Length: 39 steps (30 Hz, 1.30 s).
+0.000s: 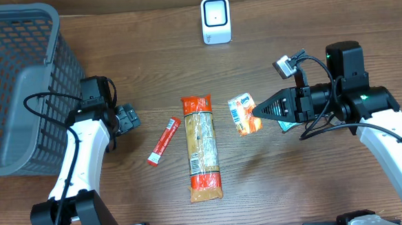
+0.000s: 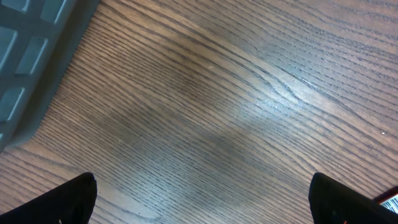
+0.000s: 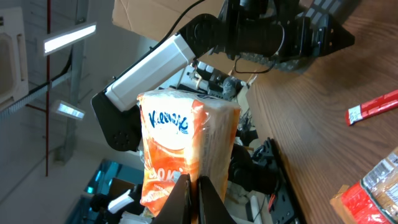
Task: Scan the item barcode
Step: 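Lift the Kleenex pack and carry it rightward past the green packet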
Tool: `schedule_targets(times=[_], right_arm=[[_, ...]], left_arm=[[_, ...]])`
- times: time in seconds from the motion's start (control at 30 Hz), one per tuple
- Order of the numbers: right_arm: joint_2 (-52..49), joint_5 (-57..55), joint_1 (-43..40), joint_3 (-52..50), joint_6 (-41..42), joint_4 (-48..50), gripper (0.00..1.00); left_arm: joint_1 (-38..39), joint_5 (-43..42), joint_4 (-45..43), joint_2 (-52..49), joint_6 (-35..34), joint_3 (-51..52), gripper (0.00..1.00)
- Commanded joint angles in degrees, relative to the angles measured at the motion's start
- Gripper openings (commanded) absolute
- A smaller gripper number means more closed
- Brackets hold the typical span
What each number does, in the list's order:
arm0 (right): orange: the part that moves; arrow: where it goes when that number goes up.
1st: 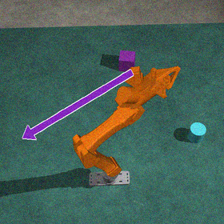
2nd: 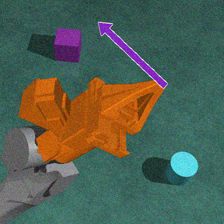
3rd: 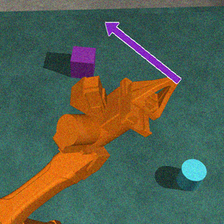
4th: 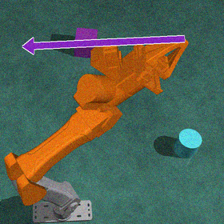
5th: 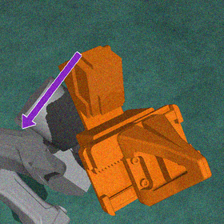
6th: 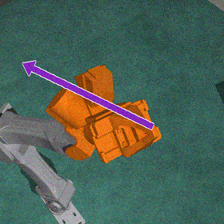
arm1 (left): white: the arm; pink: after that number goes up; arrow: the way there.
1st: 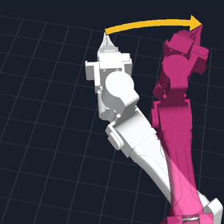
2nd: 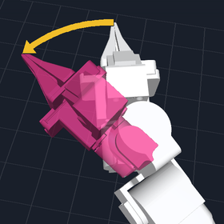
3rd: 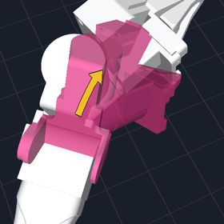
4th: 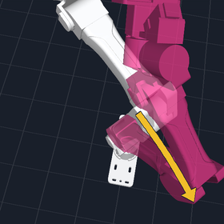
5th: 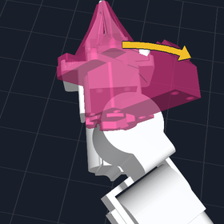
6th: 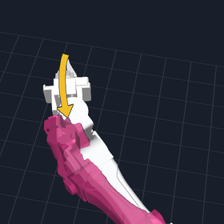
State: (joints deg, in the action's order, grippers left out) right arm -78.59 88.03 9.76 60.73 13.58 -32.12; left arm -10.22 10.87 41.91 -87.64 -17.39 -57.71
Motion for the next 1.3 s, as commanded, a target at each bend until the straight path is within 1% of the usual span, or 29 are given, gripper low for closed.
schedule_targets(times=[0.0,0.27,0.37,0.43,0.5,0.53,0.6,0.7,0.8,0.93,1.27], right_arm=[[0.7,1.9,-0.3,0.4,1.4,0.4,0.04],[0.7,1.7,-0.3,0.4,1.4,0.6,0.04],[0.7,-2.2,-0.3,0.4,1.4,0.5,0.04],[0.7,-8.4,-0.3,0.4,1.4,-0.3,0.04],[0.7,-18.2,0.1,0.4,1.2,-2.8,0.04],[0.7,-28.4,0.6,0.4,1.3,-5.9,0.04],[0.7,-39.1,1.2,0.3,1.3,-9.2,0.04],[0.7,-50.3,1.9,0.3,1.3,-12.7,0.04],[0.7,-57.5,1.9,0.3,1.3,-15.3,0.04],[0.7,-62.8,1.9,0.3,1.3,-16.5,0.04],[0.7,-66.6,1.9,0.4,1.5,-19.3,0.04]], left_arm=[[0.2,-0.4,-0.2,0.2,0.5,-1.0,1.0],[0.2,-0.4,-0.2,0.2,0.5,-1.0,1.0],[0.2,-0.4,-0.2,0.2,0.5,-1.0,1.0],[0.2,-0.4,-0.2,0.2,0.5,-1.0,1.0],[0.2,-0.4,-0.2,0.2,0.5,-1.0,1.0],[0.2,-0.4,-0.2,0.2,0.5,-1.0,1.0],[0.2,-0.4,-0.2,0.2,0.5,-1.0,1.0],[0.2,-0.4,-0.2,0.2,0.5,-1.0,1.0],[0.2,-0.4,-0.2,0.2,0.5,-1.0,1.0],[0.2,-0.4,-0.2,0.2,0.5,-1.0,1.0],[0.2,-0.4,-0.2,0.2,0.5,-1.0,1.0]])
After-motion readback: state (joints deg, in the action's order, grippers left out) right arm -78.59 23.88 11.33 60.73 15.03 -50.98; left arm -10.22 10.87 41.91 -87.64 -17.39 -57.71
